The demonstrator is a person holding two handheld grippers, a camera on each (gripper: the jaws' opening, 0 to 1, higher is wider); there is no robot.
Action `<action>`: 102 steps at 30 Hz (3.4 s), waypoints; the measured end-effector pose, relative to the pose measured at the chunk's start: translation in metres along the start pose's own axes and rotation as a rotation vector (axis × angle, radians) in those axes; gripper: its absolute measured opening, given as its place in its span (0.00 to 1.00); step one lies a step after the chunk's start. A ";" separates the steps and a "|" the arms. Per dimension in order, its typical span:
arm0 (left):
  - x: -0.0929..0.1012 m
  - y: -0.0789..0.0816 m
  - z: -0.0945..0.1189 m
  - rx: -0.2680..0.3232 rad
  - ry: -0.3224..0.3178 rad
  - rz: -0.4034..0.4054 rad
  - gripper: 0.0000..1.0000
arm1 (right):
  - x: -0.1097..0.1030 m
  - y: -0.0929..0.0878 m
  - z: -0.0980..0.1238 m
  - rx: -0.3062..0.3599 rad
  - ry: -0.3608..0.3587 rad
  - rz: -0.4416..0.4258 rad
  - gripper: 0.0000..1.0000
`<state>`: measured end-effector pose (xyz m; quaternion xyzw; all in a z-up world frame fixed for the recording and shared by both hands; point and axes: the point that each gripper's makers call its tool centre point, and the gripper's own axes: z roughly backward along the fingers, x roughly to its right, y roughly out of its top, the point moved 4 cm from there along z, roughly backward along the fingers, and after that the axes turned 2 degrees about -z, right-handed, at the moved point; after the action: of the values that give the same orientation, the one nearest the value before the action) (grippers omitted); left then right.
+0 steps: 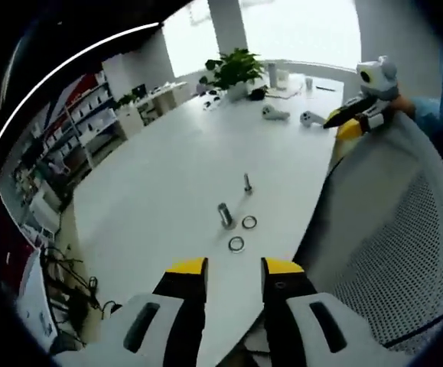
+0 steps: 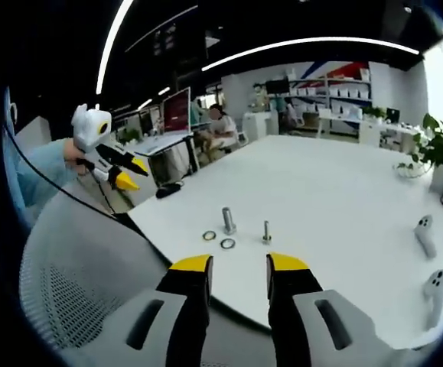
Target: Place the washer onto the threaded stud by aligning its center hole with the stud, sliding it down to the base, and recovering from edge contact or off-axis alignment until the washer reaches the visible bottom stop.
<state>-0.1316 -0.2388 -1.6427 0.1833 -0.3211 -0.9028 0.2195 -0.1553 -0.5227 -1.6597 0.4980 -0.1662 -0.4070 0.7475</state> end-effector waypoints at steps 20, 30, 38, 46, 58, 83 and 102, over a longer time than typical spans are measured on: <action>-0.007 -0.004 -0.119 -0.156 -0.284 -0.319 0.48 | 0.003 0.000 0.002 0.015 -0.016 -0.003 0.28; -0.009 -0.039 -0.164 -0.316 -0.356 -0.327 0.45 | 0.003 -0.003 0.000 -0.007 -0.010 -0.018 0.27; -0.001 -0.046 -0.182 -0.383 -0.421 -0.271 0.44 | 0.003 -0.003 0.000 -0.006 -0.013 -0.032 0.27; -0.009 -0.045 -0.190 -0.379 -0.396 -0.336 0.32 | 0.002 -0.004 0.000 -0.009 -0.007 -0.035 0.27; -0.008 -0.045 -0.190 -0.398 -0.377 -0.330 0.30 | 0.002 -0.004 0.001 -0.006 -0.002 -0.039 0.27; -0.023 -0.040 -0.182 -0.290 -0.328 -0.405 0.19 | 0.002 0.000 0.001 0.024 0.001 -0.054 0.23; -0.040 0.008 -0.153 -0.212 -0.235 -0.382 0.19 | 0.001 -0.001 0.000 0.020 0.015 -0.055 0.23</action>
<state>-0.0239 -0.3003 -1.7404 0.1103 -0.2075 -0.9717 0.0238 -0.1551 -0.5237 -1.6603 0.5128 -0.1509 -0.4219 0.7323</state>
